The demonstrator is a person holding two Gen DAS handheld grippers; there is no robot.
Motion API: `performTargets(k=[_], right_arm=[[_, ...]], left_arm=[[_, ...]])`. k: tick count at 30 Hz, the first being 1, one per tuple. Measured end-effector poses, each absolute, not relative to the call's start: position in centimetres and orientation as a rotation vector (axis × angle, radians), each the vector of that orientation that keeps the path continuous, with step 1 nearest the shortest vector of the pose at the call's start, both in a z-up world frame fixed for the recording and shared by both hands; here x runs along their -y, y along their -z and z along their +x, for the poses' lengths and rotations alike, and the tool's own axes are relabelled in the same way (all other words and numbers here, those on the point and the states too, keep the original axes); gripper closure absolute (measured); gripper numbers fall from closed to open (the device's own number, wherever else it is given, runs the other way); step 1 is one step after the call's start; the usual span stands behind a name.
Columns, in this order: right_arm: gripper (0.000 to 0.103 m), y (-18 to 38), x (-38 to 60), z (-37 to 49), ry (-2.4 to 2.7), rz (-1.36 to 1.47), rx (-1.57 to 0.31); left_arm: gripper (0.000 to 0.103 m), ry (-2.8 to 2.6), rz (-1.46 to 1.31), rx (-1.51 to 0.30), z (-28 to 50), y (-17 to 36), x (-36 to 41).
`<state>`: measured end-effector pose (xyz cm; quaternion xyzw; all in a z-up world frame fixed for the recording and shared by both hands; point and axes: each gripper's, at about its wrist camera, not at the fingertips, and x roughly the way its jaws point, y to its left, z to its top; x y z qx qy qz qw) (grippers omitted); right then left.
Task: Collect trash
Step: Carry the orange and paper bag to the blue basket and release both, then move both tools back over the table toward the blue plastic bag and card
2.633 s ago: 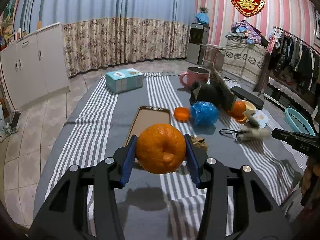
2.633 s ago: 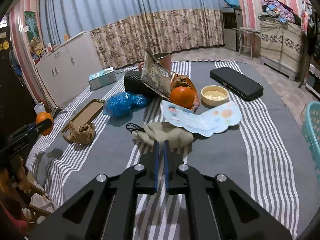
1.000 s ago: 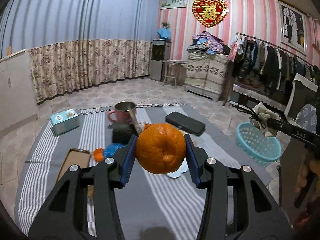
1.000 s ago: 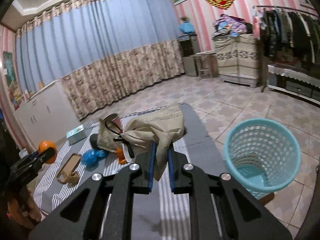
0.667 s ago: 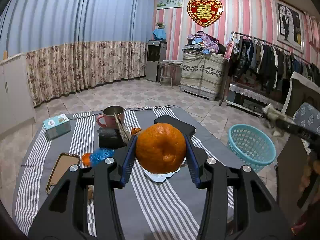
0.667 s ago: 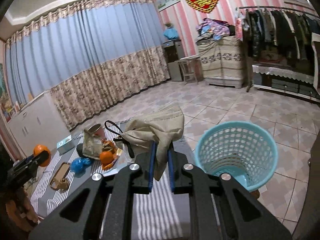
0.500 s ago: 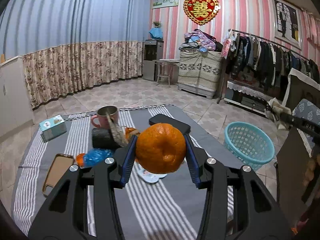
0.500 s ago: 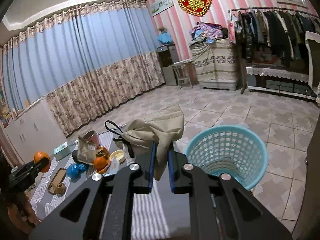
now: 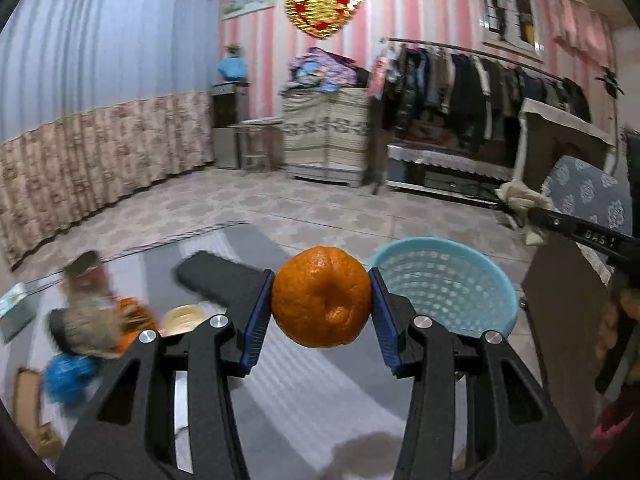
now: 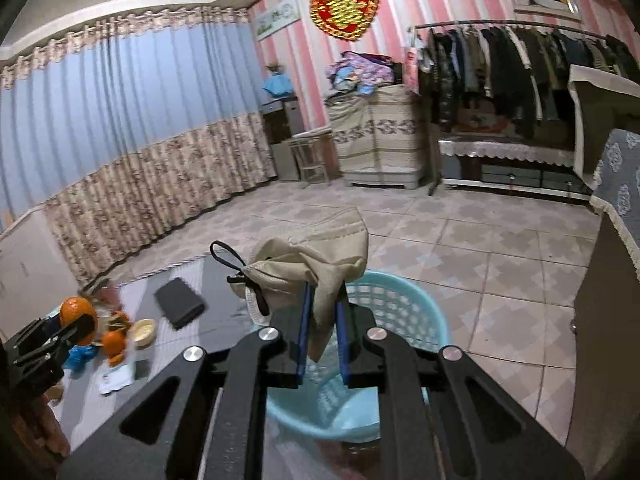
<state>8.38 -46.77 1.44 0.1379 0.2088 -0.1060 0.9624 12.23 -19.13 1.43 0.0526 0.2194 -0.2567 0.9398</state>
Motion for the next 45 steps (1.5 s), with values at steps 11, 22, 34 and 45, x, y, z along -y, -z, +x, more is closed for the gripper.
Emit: performTargets(k=[11, 22, 34, 45], right_arm=[[0.09, 1.3, 52.0, 11.1, 0.298, 0.263, -0.521], [0.09, 3.6, 52.3, 14.2, 0.304, 0.249, -0.598], [0.063, 5.4, 49.1, 17.7, 0.268, 0.241, -0.64], [0.008, 4.8, 46.8, 17.8, 0.308, 0.218, -0.595]], left_arm=[[0.058, 0.669, 0.095, -0.503, 17.5, 2.0, 29.6], [0.026, 0.677, 0.105, -0.544, 20.7, 3.5, 33.3], [0.006, 0.474, 0.081, -0.452, 21.0, -1.1, 25.3], [0.006, 0.37, 0.049, -0.433, 19.4, -3.6, 17.9]])
